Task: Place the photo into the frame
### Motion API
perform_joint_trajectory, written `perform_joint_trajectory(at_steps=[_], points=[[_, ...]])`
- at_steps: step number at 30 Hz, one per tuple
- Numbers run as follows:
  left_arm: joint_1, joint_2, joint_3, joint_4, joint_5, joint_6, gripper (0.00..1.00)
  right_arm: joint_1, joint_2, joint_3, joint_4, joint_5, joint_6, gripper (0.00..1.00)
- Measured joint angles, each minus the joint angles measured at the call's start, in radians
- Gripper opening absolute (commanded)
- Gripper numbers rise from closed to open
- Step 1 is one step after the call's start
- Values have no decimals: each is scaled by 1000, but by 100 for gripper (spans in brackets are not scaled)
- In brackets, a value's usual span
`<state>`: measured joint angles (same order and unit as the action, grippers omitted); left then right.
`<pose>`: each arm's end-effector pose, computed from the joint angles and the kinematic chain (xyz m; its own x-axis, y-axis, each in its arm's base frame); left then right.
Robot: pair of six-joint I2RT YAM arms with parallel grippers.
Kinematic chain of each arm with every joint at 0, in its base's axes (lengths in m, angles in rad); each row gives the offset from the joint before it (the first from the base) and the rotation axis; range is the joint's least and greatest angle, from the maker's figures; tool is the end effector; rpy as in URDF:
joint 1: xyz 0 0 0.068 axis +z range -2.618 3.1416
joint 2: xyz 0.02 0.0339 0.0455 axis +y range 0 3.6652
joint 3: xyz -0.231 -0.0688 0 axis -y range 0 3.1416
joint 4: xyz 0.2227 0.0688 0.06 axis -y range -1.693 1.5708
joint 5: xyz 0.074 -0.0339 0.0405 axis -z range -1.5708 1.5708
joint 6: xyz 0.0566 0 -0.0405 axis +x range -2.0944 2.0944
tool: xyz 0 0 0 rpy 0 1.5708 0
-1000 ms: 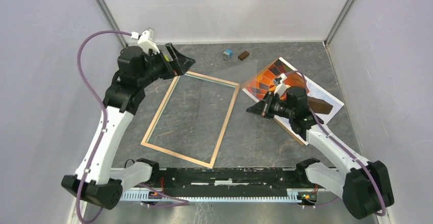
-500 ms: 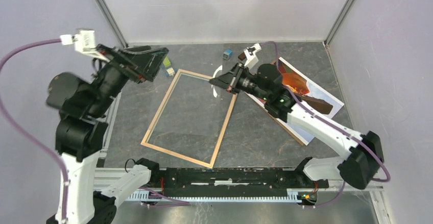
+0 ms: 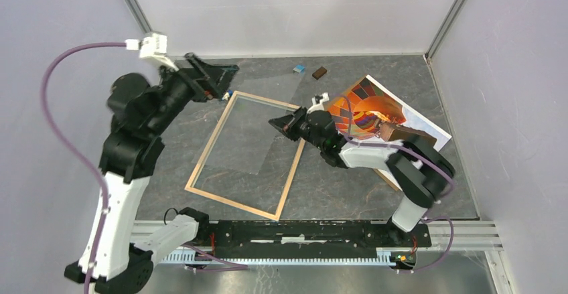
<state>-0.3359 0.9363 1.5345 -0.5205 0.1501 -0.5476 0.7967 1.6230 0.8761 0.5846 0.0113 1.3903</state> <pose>0.1510 -0.0617 0.4846 -0.1804 -0.4823 -0.8572 0.4366 0.7417 -0.5092 0.2557 0.2606 0.2158 -0.7160 0.6748 -0.1790 -0.0158 0.2406 0.9705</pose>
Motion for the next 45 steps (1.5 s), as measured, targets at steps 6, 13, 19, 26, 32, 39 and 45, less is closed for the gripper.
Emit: perform_joint_trajectory(at_steps=[6, 13, 19, 26, 32, 39, 45], points=[[-34, 92, -84, -24, -53, 48, 100, 0, 218, -125, 207, -3, 119, 0], [-70, 90, -206, -6, -127, 86, 100, 0, 193, -189, 254, -7, 111, 0], [-89, 112, -272, 11, -183, 129, 100, 0, 186, -207, 260, -16, 103, 0], [-146, 112, -349, 27, -278, 187, 100, 0, 175, -226, 261, -58, 75, 0], [-171, 101, -358, 29, -313, 201, 100, 2, 157, -260, 275, -75, 69, 0], [-183, 75, -376, 30, -360, 201, 100, 10, 125, -309, 277, -71, 54, 0], [-184, 71, -386, 30, -387, 201, 100, 22, 125, -337, 283, -56, 52, 0]])
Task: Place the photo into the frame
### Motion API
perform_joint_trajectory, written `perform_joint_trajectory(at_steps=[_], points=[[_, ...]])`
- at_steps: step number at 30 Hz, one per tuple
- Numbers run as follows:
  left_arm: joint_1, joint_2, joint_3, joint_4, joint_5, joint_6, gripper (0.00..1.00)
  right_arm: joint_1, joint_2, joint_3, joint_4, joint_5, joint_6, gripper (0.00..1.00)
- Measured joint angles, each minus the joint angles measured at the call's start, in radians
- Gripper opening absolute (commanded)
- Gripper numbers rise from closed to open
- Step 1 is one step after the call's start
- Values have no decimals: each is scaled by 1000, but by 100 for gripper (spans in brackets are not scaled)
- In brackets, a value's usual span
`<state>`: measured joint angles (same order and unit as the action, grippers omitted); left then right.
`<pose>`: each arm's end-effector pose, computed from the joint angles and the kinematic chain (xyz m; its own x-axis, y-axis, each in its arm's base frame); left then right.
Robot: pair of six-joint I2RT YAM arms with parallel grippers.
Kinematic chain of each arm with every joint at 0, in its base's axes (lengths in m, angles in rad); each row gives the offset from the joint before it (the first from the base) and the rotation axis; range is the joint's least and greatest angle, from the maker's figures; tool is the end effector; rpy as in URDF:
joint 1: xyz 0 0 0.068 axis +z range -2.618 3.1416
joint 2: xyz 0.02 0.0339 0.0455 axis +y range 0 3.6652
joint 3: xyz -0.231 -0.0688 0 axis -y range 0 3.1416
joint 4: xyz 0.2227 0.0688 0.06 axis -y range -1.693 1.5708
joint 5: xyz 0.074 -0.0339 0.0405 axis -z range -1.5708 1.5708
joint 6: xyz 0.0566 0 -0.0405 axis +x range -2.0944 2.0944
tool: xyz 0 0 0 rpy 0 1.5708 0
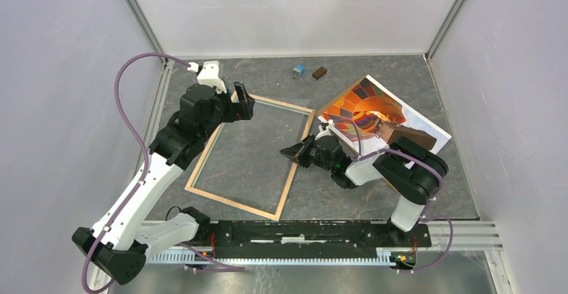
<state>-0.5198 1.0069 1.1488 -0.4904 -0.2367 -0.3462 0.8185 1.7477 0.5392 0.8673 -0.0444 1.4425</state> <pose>0.2060 -0.1026 0.3556 -0.3777 -0.1639 -0.9113 0.1737 0.9542 -0.2436 0.2159 0.2344 0.1102 -0.7810 0.6155 -0.1058 0.1298 0.3257 0.9365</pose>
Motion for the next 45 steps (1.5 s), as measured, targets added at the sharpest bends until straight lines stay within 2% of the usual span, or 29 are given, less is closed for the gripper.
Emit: perform_joint_trajectory(at_steps=[40, 41, 44, 45], points=[[-21, -6, -11, 15, -17, 0, 100, 54, 18, -39, 30, 52, 81, 0], [-21, -6, -11, 15, -17, 0, 100, 54, 18, -45, 36, 51, 81, 2], [-21, -6, -11, 16, -17, 0, 100, 55, 21, -53, 48, 48, 76, 24], [-21, -6, -11, 17, -17, 0, 100, 55, 24, -53, 52, 45, 70, 28]])
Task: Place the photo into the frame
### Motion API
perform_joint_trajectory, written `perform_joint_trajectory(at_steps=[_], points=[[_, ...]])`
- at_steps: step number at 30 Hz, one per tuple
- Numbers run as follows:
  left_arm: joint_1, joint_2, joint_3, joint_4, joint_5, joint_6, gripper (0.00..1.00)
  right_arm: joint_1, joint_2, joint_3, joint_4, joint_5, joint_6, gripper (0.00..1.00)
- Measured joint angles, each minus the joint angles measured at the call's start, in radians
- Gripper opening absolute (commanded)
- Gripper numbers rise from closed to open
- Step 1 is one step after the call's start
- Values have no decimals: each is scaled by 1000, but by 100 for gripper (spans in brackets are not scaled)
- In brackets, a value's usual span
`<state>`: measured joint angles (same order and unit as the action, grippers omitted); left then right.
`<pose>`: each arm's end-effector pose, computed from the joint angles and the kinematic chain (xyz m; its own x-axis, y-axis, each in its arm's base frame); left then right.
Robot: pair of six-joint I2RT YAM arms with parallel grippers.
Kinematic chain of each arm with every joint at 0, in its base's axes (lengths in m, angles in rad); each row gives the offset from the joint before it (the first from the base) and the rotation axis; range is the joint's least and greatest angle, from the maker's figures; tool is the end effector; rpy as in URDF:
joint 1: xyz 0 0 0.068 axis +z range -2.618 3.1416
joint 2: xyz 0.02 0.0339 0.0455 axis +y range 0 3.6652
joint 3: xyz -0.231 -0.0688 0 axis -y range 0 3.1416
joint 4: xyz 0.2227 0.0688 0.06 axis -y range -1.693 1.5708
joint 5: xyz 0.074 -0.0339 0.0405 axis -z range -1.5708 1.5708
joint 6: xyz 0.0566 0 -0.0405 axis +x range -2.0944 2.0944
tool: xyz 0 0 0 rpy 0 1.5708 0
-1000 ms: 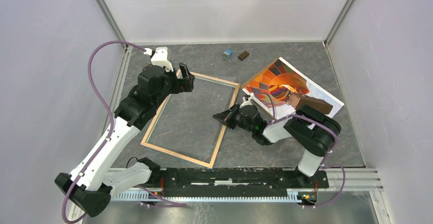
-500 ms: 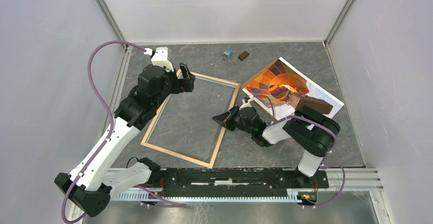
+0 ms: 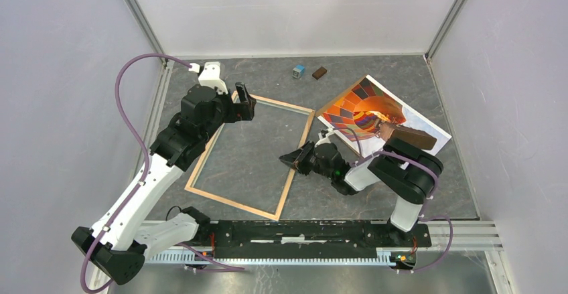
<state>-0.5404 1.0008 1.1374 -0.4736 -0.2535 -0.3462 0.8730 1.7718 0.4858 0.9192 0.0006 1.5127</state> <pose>0.2040 -0.1058 0.3552 -0.3668 -0.1630 -0.9159 0.1814 0.9531 -0.2422 0.1980 0.2361 0.0961 -0.7780 0.6259 -0.0544 0.1856 0.3117 0.9319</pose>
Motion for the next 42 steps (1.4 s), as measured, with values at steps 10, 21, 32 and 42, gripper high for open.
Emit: perform_joint_trajectory(at_steps=[10, 21, 32, 42], points=[[0, 0, 0, 5, 0, 0, 100, -1, 69, 52, 1, -69, -129, 44], [-1, 1, -8, 5, 0, 0, 100, -1, 45, 117, -81, -71, -236, 0], [-1, -7, -8, 3, -31, 0, 100, -5, -73, 190, -151, -124, -219, 0], [-1, -44, 8, -1, -87, 0, 100, -2, -101, 325, -175, -158, -177, 0]])
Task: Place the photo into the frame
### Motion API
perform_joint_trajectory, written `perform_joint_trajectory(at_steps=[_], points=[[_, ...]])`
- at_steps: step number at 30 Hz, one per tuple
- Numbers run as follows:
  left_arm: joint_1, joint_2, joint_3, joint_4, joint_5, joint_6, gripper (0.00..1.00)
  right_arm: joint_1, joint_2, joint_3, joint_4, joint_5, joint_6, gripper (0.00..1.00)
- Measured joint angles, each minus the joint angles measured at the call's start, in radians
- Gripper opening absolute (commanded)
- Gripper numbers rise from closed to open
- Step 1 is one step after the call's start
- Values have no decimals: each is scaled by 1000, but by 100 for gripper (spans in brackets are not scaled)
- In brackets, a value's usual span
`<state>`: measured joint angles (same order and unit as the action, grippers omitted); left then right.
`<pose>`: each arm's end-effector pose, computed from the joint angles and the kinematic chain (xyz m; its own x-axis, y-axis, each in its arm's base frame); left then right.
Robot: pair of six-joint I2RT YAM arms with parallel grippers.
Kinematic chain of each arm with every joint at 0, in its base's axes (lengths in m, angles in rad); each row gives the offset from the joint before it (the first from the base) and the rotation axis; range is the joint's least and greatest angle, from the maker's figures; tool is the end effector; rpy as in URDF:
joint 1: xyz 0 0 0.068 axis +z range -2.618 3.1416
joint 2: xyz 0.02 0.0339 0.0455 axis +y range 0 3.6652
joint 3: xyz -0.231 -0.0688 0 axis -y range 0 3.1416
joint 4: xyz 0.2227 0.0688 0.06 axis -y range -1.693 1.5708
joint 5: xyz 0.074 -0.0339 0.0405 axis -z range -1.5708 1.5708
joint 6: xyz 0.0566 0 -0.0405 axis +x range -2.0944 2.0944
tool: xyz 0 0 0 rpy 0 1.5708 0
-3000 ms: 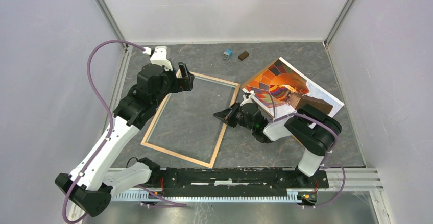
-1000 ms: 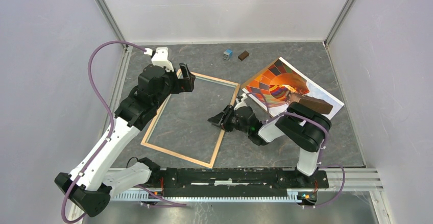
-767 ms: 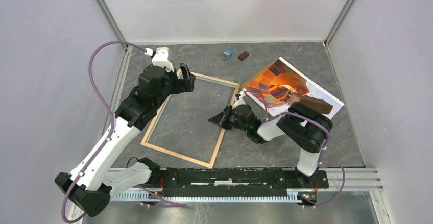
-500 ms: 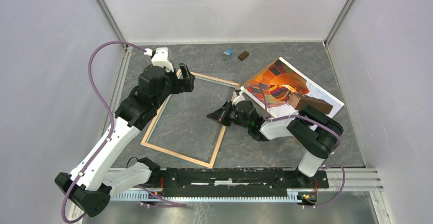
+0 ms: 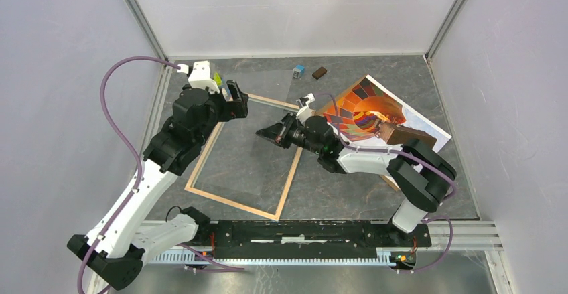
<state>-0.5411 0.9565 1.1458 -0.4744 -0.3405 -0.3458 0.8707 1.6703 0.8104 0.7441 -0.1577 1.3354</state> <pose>0.1953 -0.0953 0.3673 -0.2983 -0.1935 -0.9347 0.1166 0.9645 -0.2369 0.2269 0.2832 0.1987 -0.8496 0.4821 -0.2140 -0.1272 0.2065 0.9701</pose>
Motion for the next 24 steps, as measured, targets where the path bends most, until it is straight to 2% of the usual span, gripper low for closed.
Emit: perform_joint_trajectory(at_steps=[9, 16, 24], points=[[0, -1, 2, 1, -5, 1, 100, 7, 86, 37, 71, 17, 48, 0], [-6, -1, -3, 1, -10, 7, 100, 11, 166, -63, 106, 66, 74, 0], [-18, -1, -8, 5, -10, 8, 100, 11, 171, -139, 126, 103, 78, 0]])
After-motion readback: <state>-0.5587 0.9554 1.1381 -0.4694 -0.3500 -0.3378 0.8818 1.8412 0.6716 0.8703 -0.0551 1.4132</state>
